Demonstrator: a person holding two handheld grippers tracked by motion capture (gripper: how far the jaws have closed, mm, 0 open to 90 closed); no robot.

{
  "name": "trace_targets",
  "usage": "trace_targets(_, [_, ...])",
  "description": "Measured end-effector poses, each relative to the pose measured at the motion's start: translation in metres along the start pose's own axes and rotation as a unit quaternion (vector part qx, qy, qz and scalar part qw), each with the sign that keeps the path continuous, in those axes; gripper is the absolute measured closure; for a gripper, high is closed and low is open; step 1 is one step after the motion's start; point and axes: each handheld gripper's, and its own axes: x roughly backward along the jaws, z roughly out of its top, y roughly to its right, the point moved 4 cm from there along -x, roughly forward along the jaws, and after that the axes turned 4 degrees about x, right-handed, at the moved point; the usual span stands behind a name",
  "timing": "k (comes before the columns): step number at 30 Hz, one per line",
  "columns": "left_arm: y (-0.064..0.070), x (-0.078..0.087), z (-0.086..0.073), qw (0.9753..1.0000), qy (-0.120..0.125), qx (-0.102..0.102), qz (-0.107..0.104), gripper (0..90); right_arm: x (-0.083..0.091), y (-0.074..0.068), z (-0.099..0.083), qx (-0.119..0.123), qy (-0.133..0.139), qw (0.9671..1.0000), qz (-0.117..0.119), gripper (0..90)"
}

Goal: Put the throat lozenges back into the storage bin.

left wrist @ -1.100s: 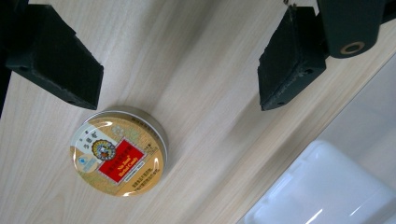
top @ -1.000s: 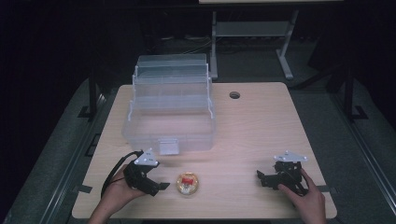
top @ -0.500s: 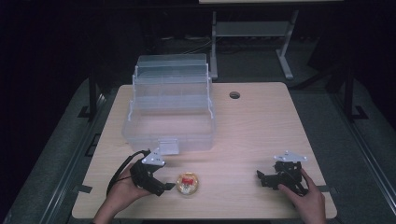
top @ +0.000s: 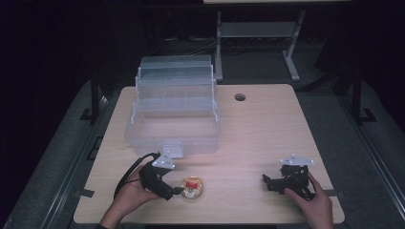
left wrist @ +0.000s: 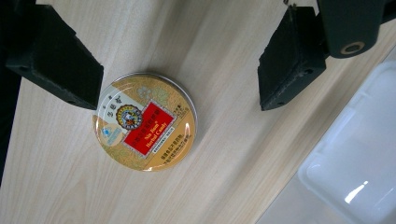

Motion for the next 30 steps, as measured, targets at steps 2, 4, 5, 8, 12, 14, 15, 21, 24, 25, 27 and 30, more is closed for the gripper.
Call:
trace_targets(2, [0.001,-0.001,0.001,1.0000,-0.002,0.000,-0.001,13.6,0.000,0.000,0.000,0.000,0.000,1.0000,0.000,0.0])
trace_targets(4, [0.001,-0.002,0.002,1.0000,-0.007,-0.005,-0.001,13.6,0.000,0.000,0.000,0.000,0.000,1.0000,0.000,0.0])
trace_targets(5, [0.001,-0.002,0.003,1.0000,-0.008,-0.004,-0.002,13.6,0.000,0.000,0.000,0.000,0.000,1.0000,0.000,0.0])
trace_targets(8, [0.002,-0.004,0.005,0.9999,-0.010,-0.007,-0.005,13.6,0.000,0.000,0.000,0.000,0.000,1.0000,0.000,0.0])
trace_targets(12, [0.002,-0.005,0.008,0.9997,-0.017,-0.014,-0.006,13.6,0.000,0.000,0.000,0.000,0.000,1.0000,0.000,0.0])
trace_targets(14, [0.003,-0.007,0.010,0.9998,-0.017,-0.013,-0.007,13.6,0.000,0.000,0.000,0.000,0.000,1.0000,0.000,0.0])
trace_targets(15, [0.004,-0.008,0.010,0.9997,-0.018,-0.014,-0.007,13.6,0.000,0.000,0.000,0.000,0.000,1.0000,0.000,0.0])
trace_targets(21, [0.007,-0.011,0.015,0.9995,-0.024,-0.018,-0.010,13.6,0.000,0.000,0.000,0.000,0.000,1.0000,0.000,0.0])
trace_targets(24, [0.007,-0.013,0.016,0.9992,-0.030,-0.025,-0.012,13.6,0.000,0.000,0.000,0.000,0.000,1.0000,0.000,0.0])
trace_targets(25, [0.007,-0.013,0.016,0.9991,-0.032,-0.026,-0.012,13.6,0.000,0.000,0.000,0.000,0.000,1.0000,0.000,0.0])
trace_targets(27, [0.009,-0.015,0.018,0.9991,-0.032,-0.022,-0.014,13.6,0.000,0.000,0.000,0.000,0.000,1.0000,0.000,0.0])
trace_targets(30, [0.009,-0.017,0.019,0.9982,-0.046,-0.033,-0.018,13.6,0.000,0.000,0.000,0.000,0.000,1.0000,0.000,0.0])
